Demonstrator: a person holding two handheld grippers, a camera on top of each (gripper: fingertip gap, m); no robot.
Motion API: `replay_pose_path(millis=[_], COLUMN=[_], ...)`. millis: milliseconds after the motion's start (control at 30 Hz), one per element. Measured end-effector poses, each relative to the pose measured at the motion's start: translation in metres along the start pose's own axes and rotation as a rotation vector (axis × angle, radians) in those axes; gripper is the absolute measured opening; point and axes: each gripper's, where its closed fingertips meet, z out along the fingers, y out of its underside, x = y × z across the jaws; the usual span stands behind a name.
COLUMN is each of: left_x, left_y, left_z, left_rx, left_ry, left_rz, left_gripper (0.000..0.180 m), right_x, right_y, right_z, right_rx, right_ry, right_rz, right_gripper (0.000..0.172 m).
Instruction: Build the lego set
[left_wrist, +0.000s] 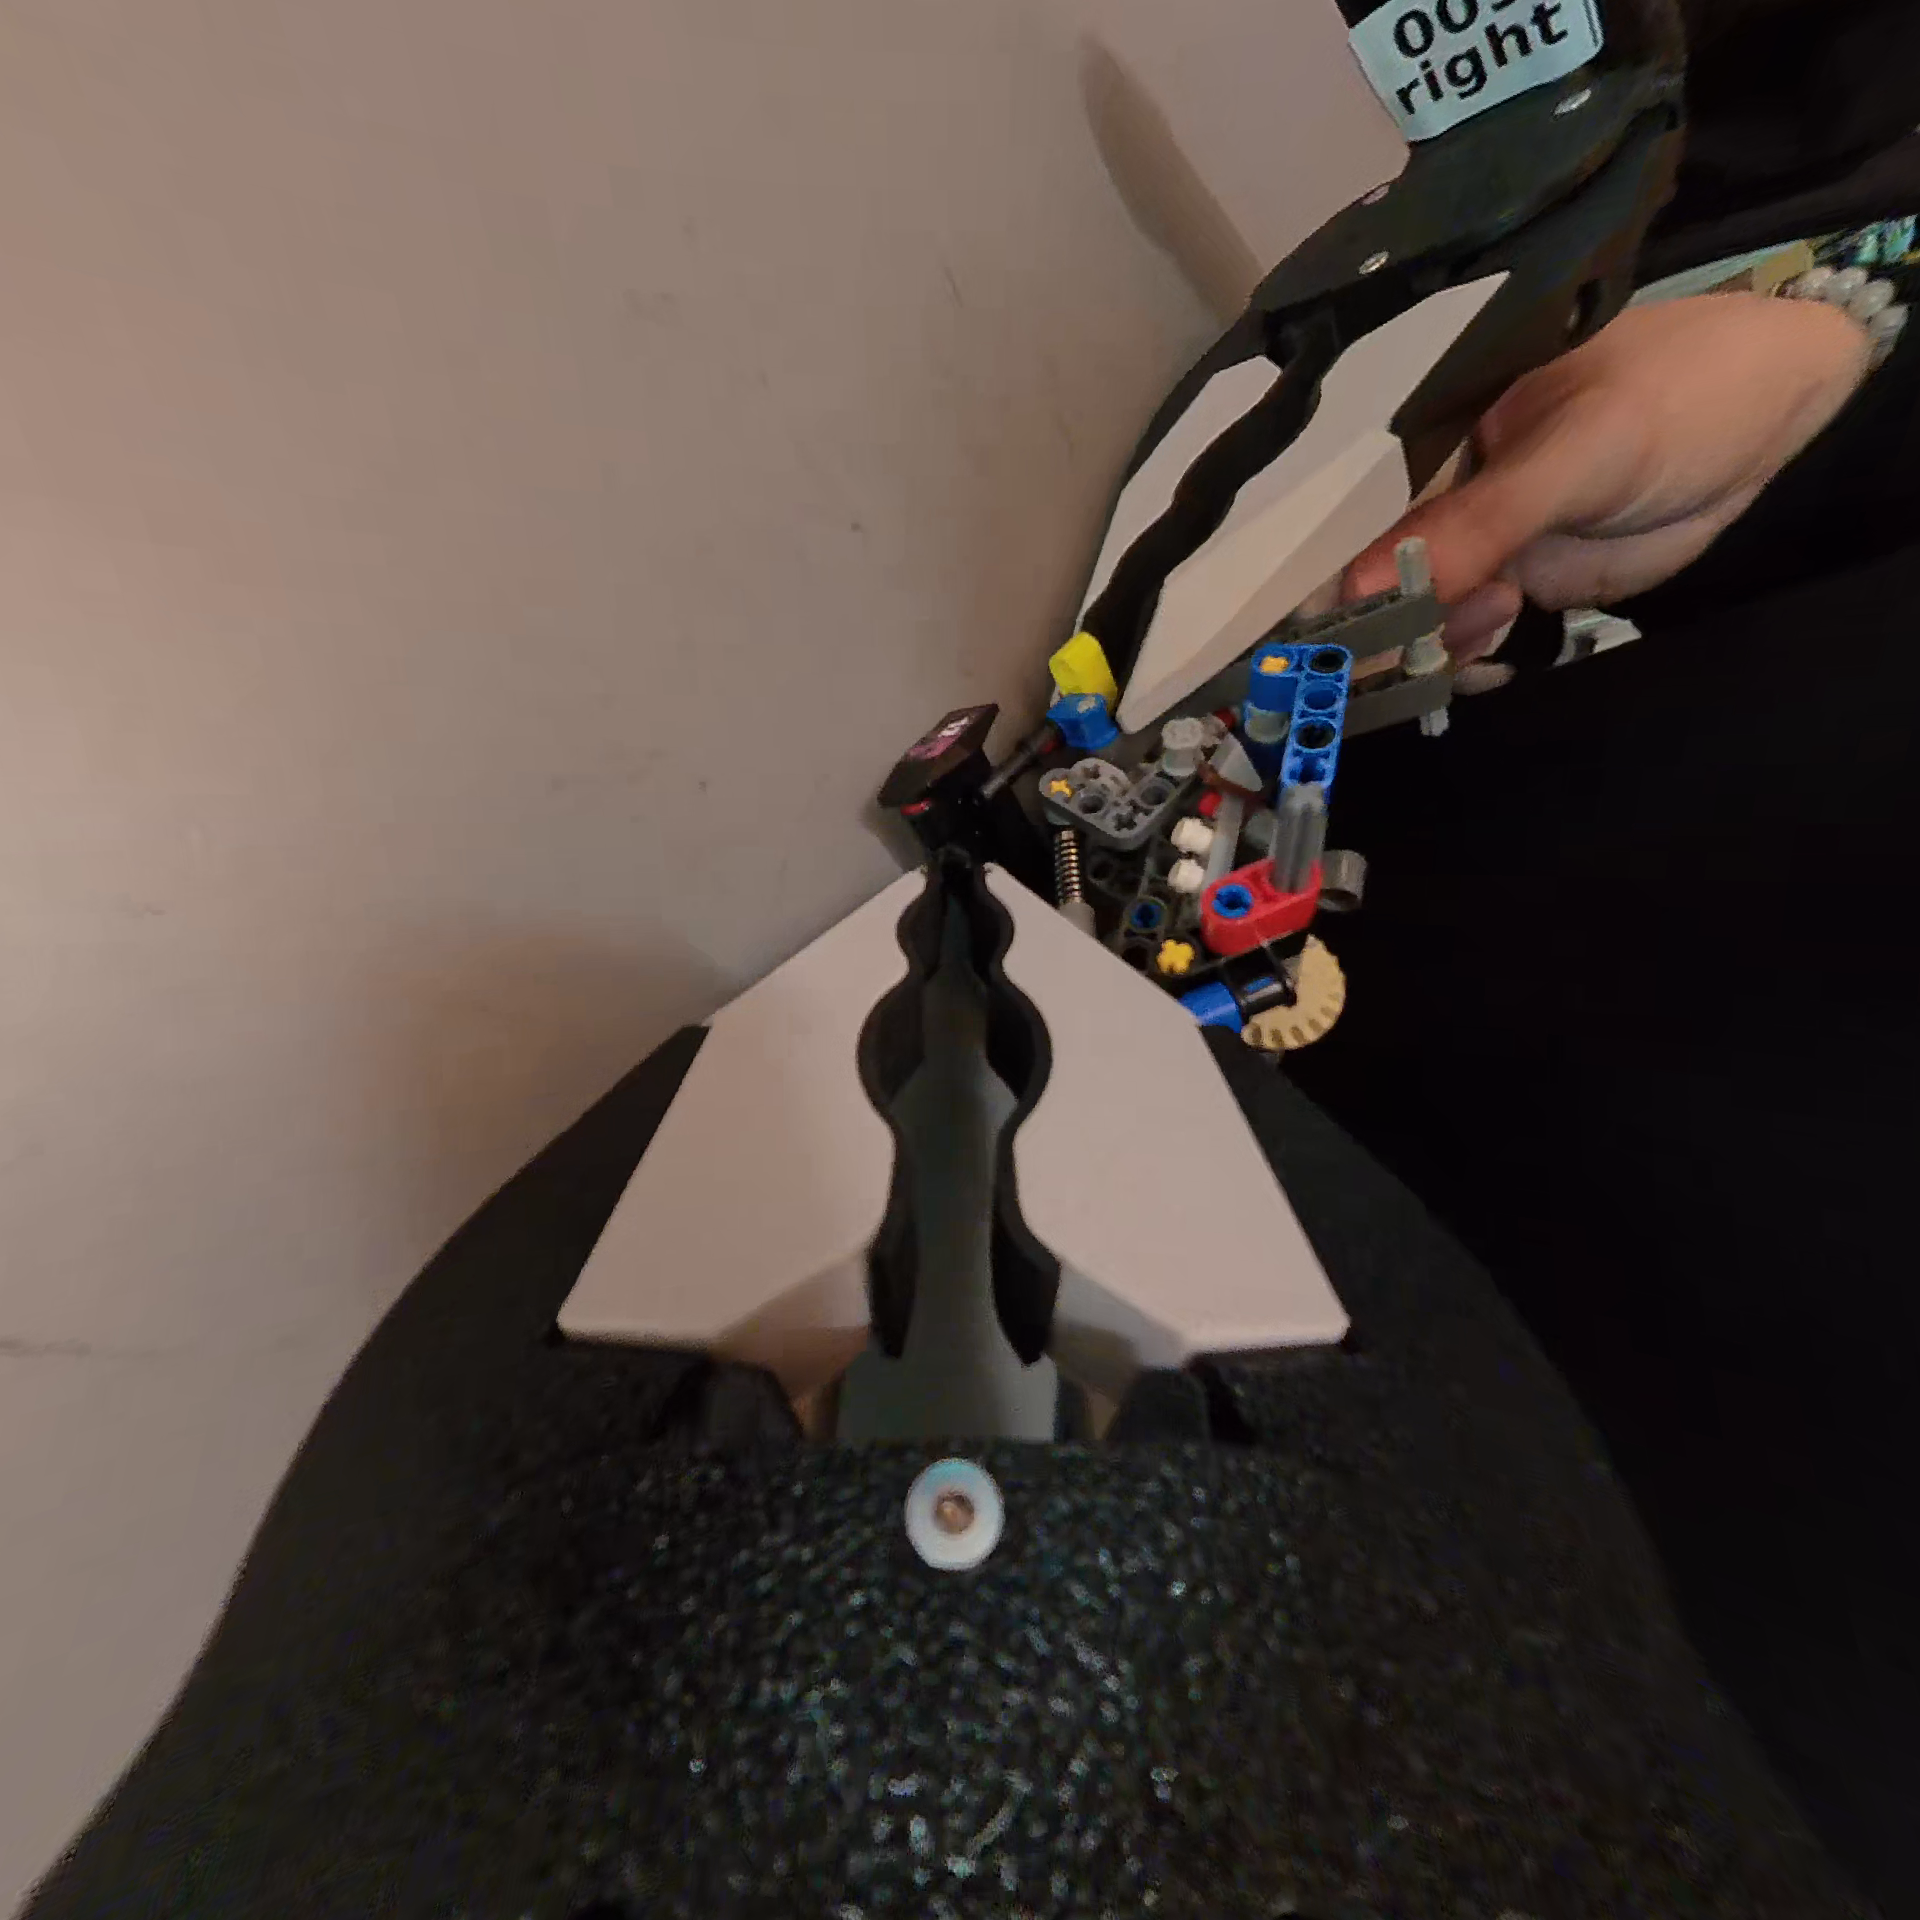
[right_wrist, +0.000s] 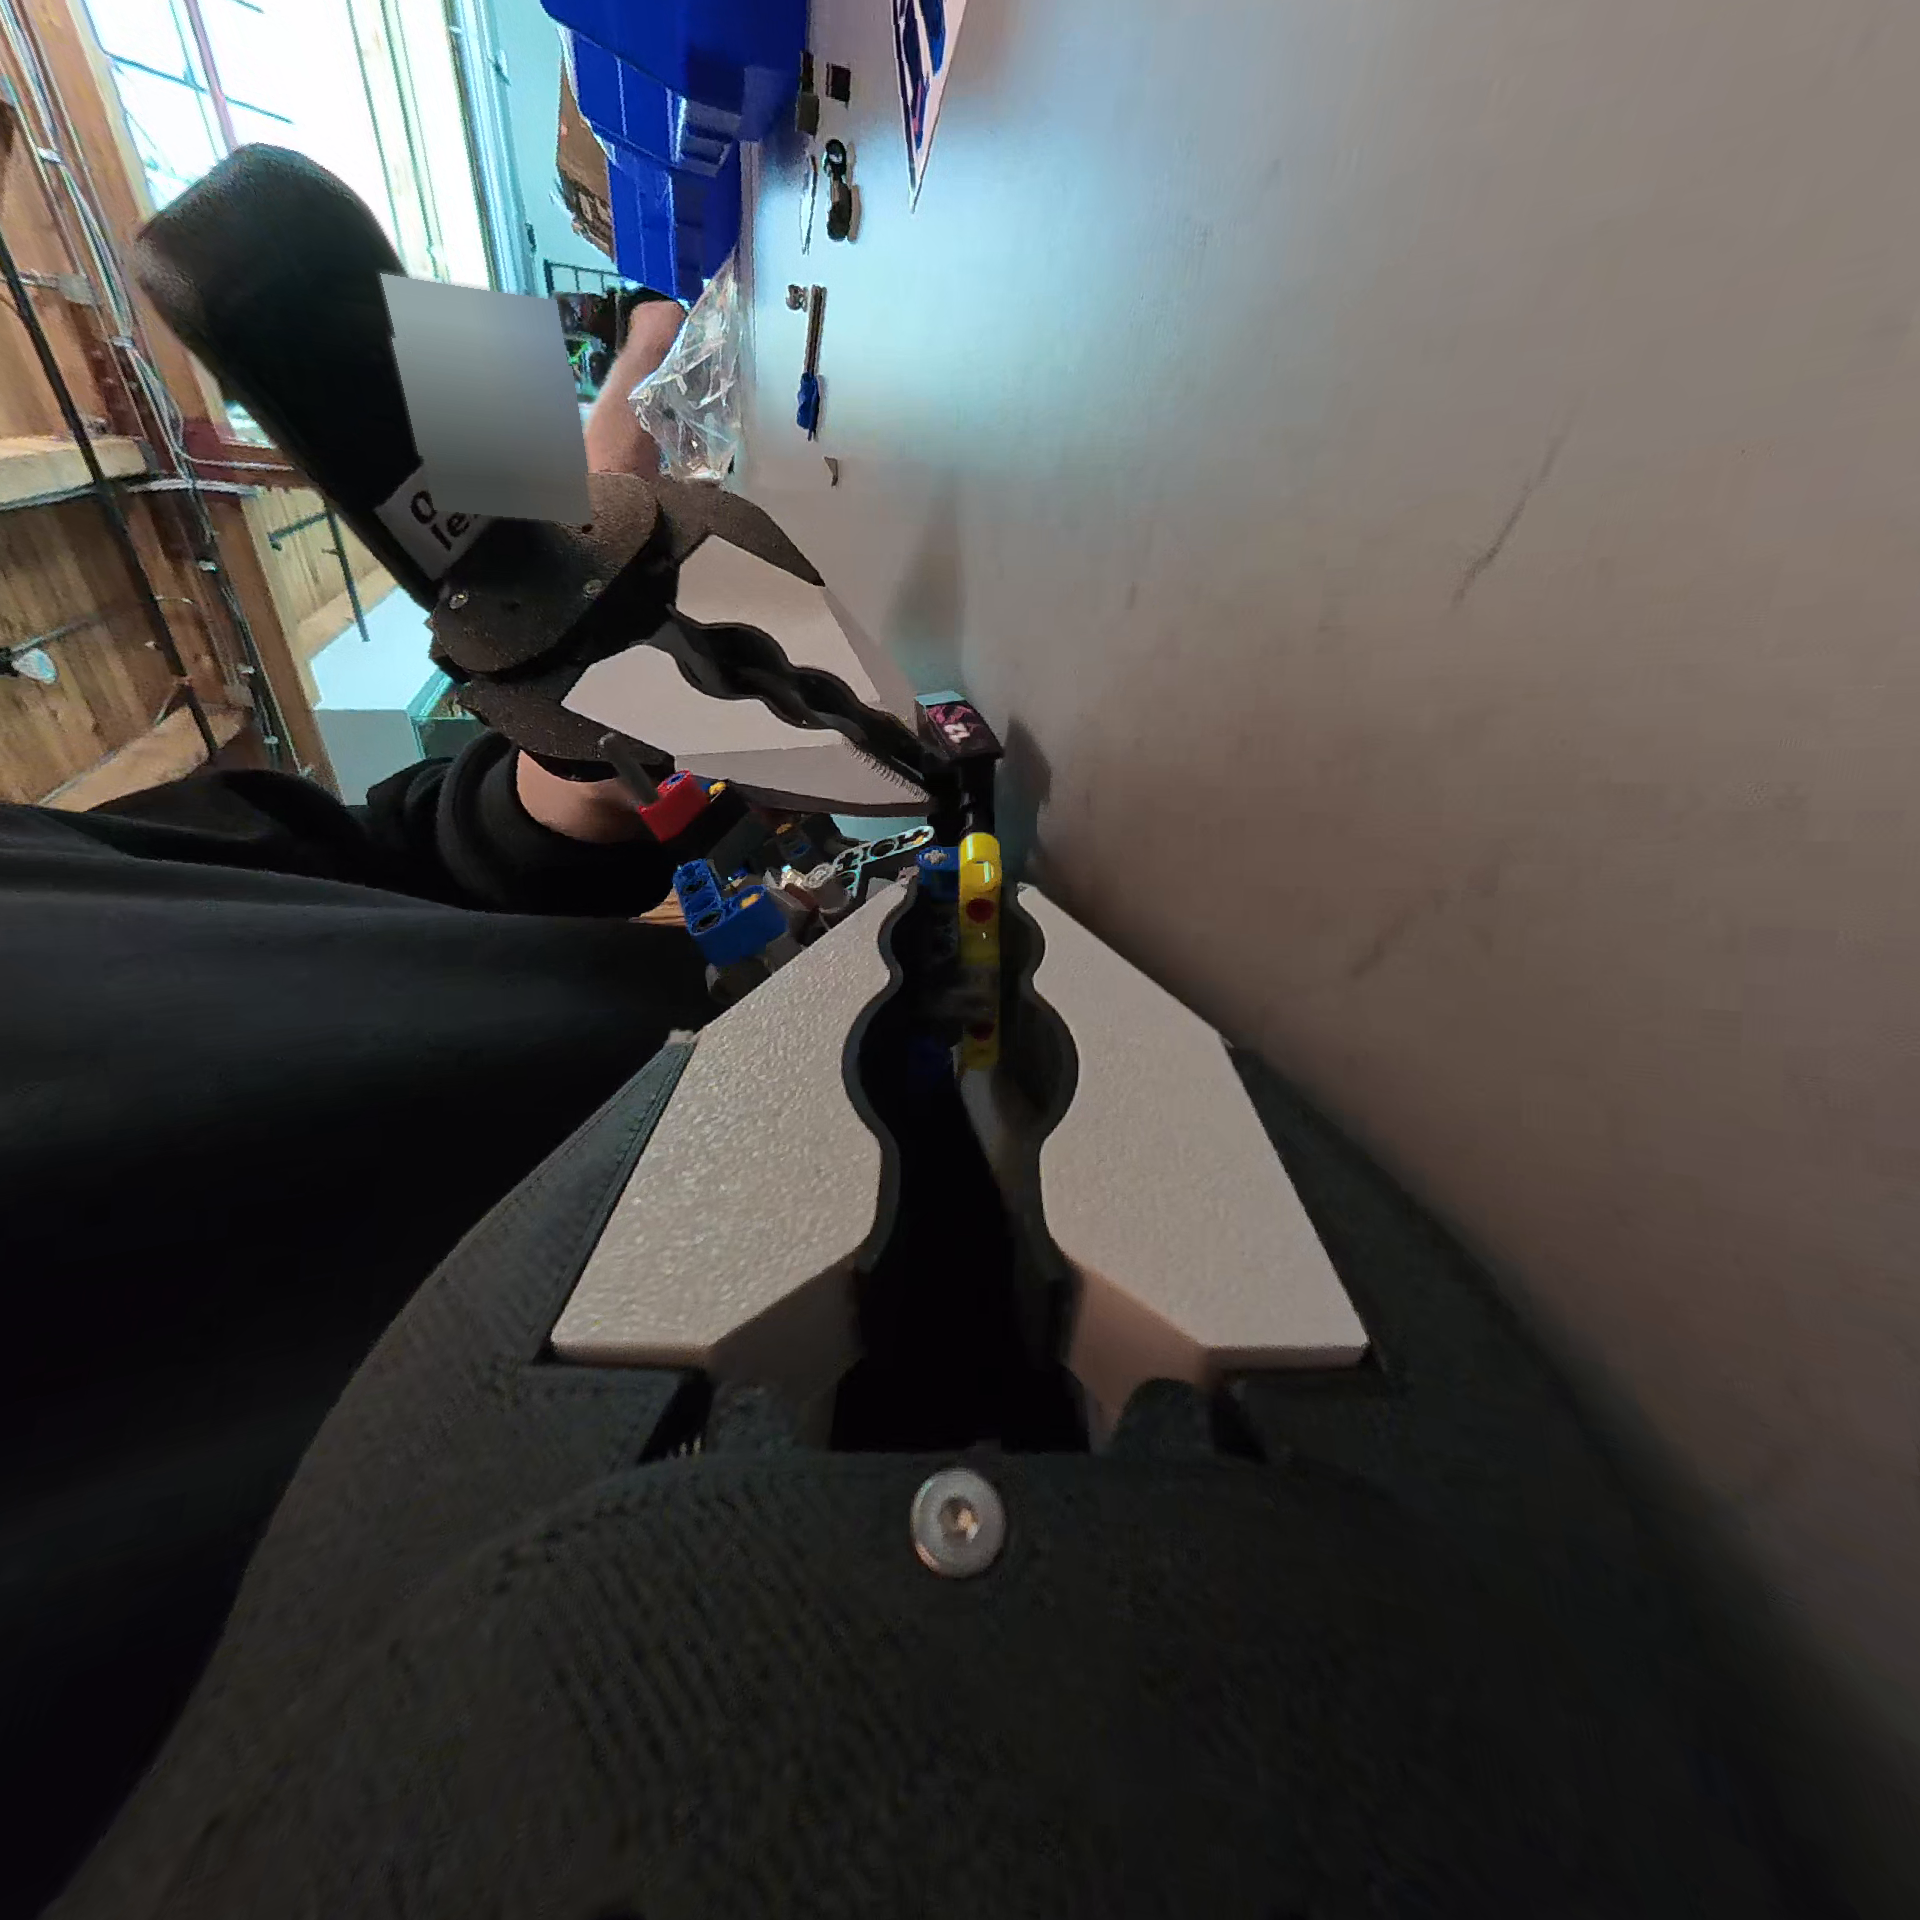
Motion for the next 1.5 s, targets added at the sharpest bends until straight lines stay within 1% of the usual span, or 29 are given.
replay_pose_path(millis=[67, 100, 200, 267, 433, 567, 633, 733, 767, 800, 833, 933, 1033, 1133, 1233, 1300, 1433, 1500], left_x=[0.000, 0.001, 0.003, 0.005, 0.007, 0.005, 0.006, 0.014, 0.016, 0.019, 0.018, 0.013, 0.010, 0.008, 0.007, 0.007, 0.008, 0.009], left_y=[0.005, 0.008, 0.009, 0.011, 0.008, 0.006, 0.006, 0.006, 0.006, 0.004, 0.003, -0.003, -0.011, -0.015, -0.017, -0.018, -0.012, -0.009], left_z=[0.000, 0.000, 0.000, 0.002, -0.001, -0.005, -0.005, -0.001, 0.000, 0.001, 0.001, 0.003, -0.001, -0.002, -0.001, 0.000, 0.002, 0.002], left_rx=[-0.014, -0.028, -0.005, 0.000, 0.018, 0.033, 0.044, 0.060, 0.075, 0.098, 0.125, 0.193, 0.251, 0.251, 0.245, 0.225, 0.157, 0.119], left_ry=[0.035, 0.061, 0.107, 0.116, 0.033, -0.038, -0.027, 0.073, 0.106, 0.138, 0.131, 0.022, -0.085, -0.172, -0.171, -0.153, -0.016, 0.013], left_rz=[-0.051, -0.085, -0.166, -0.180, -0.051, 0.005, -0.006, -0.027, -0.025, -0.018, -0.015, 0.066, 0.194, 0.301, 0.274, 0.243, 0.148, 0.158], left_gripper=[0.002, 0.003, 0.006, 0.006, 0.007, 0.014, 0.014, 0.012, 0.011, 0.004, 0.003, 0.002, 0.001, 0.002, 0.001, 0.001, 0.001, 0.001], right_x=[0.000, 0.001, -0.003, -0.004, -0.009, -0.011, -0.013, -0.018, -0.019, -0.020, -0.018, -0.012, -0.013, -0.011, -0.006, -0.004, -0.003, -0.003], right_y=[-0.001, 0.000, 0.005, 0.008, 0.007, 0.007, 0.006, 0.006, 0.007, 0.008, 0.009, 0.001, -0.001, -0.004, -0.005, -0.005, 0.001, 0.004], right_z=[0.002, 0.002, 0.001, 0.000, -0.003, -0.005, -0.005, -0.007, -0.007, -0.007, -0.006, -0.008, -0.009, -0.010, -0.010, -0.010, -0.007, -0.005], right_rx=[0.010, 0.011, 0.018, 0.008, 0.064, 0.074, 0.078, 0.085, 0.080, 0.067, 0.057, 0.081, 0.087, 0.094, 0.101, 0.100, 0.079, 0.061], right_ry=[-0.017, -0.019, -0.046, -0.059, -0.081, -0.090, -0.090, -0.123, -0.131, -0.136, -0.129, -0.097, -0.125, -0.122, -0.045, -0.040, -0.020, -0.026], right_rz=[-0.005, -0.025, -0.110, -0.138, -0.198, -0.230, -0.253, -0.276, -0.280, -0.284, -0.282, -0.250, -0.204, -0.183, -0.273, -0.256, -0.286, -0.275], right_gripper=[0.011, 0.005, 0.005, 0.006, 0.005, 0.005, 0.005, 0.005, 0.005, 0.005, 0.006, 0.006, 0.009, 0.009, 0.007, 0.007, 0.005, 0.005])
